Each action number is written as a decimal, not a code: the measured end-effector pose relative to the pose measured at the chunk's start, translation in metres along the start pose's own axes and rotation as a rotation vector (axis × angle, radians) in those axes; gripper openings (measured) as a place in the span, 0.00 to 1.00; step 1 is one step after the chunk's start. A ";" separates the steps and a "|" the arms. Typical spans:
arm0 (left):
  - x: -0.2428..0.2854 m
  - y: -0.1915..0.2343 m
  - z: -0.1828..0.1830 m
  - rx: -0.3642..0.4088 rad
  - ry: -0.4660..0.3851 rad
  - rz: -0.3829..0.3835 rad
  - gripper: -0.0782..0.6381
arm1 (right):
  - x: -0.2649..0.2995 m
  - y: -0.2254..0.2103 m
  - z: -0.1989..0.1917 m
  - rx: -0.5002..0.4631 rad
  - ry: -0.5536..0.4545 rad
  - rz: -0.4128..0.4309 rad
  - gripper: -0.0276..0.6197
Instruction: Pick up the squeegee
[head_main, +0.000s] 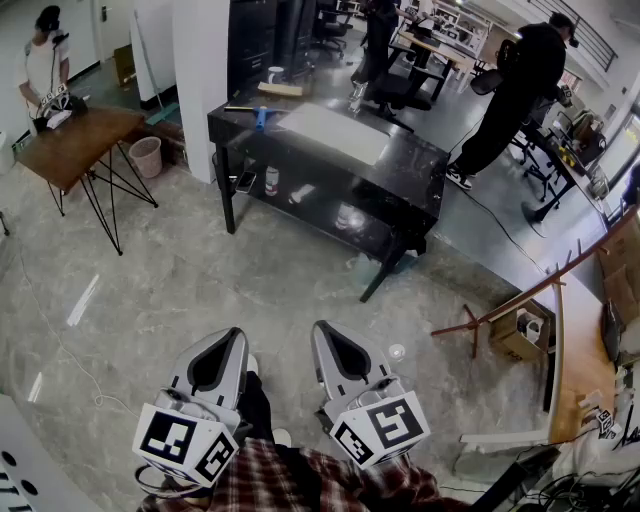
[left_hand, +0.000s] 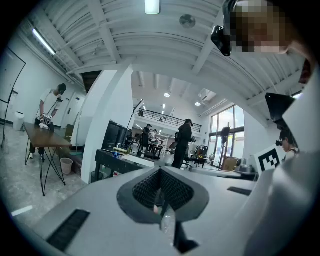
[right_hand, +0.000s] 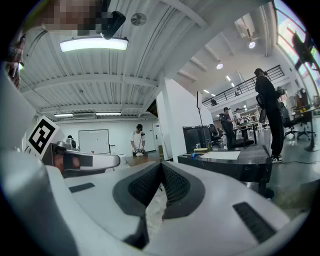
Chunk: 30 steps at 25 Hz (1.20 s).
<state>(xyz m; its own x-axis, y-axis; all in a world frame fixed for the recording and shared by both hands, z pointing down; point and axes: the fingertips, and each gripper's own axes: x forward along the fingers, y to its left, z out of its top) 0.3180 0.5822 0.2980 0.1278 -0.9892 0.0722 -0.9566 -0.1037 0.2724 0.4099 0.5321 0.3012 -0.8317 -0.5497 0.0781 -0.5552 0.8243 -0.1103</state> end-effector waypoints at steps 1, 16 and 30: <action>0.008 0.008 0.002 0.001 0.000 -0.001 0.12 | 0.011 -0.003 0.000 -0.001 0.000 0.000 0.06; 0.142 0.176 0.079 0.043 -0.012 -0.044 0.12 | 0.236 -0.042 0.045 -0.022 -0.045 -0.037 0.06; 0.260 0.296 0.081 -0.028 0.028 -0.031 0.12 | 0.384 -0.104 0.024 0.000 0.035 -0.065 0.06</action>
<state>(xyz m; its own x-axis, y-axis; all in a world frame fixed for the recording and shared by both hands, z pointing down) 0.0472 0.2855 0.3197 0.1650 -0.9821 0.0904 -0.9443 -0.1309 0.3020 0.1484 0.2320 0.3184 -0.7933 -0.5969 0.1201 -0.6079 0.7872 -0.1034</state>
